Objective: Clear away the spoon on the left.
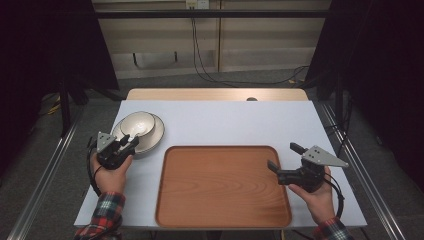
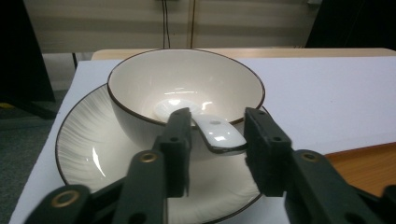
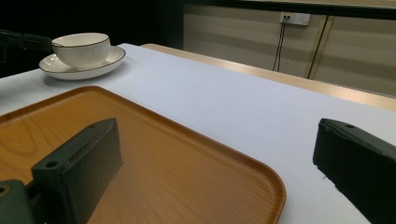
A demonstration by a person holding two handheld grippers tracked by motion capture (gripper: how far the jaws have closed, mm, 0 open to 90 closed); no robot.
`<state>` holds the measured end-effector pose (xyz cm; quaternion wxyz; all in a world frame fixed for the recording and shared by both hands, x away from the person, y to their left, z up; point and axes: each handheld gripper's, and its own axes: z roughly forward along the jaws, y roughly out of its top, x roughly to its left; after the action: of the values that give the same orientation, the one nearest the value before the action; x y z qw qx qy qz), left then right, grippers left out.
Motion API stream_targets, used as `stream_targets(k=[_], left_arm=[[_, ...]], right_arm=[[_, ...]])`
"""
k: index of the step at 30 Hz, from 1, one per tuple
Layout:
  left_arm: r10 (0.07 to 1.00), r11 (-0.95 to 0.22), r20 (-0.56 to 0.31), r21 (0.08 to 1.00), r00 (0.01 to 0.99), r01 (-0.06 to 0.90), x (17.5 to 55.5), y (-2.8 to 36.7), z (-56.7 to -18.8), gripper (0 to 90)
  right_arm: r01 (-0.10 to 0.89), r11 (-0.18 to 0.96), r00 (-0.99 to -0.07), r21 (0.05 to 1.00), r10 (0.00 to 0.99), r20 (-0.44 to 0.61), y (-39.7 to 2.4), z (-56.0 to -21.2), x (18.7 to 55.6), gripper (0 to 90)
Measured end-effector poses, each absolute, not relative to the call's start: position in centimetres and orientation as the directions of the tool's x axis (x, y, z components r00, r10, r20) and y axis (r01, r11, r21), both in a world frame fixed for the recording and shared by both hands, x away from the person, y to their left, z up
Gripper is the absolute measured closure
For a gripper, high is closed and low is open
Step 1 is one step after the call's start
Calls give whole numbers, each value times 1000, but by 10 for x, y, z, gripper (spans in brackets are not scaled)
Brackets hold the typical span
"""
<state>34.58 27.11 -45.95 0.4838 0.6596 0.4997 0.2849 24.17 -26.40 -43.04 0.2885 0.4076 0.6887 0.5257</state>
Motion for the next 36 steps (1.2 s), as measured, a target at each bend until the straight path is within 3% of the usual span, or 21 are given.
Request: stream_targets(k=[17,21,36], left_arm=[[934,41,-172,922,313,384,349,278,-456,777],[931,58,-188,922,312,382,350,276,-453,842],[923,73,-198,932,330,354,363,271,-433,848]], right_arm=[[245,117,-516,963,856,27,-265,-428,240,12],[249,128,-517,960,856,20,-264,-429,240,13],[249,137,-542,959,840,21,-263,-429,241,15]])
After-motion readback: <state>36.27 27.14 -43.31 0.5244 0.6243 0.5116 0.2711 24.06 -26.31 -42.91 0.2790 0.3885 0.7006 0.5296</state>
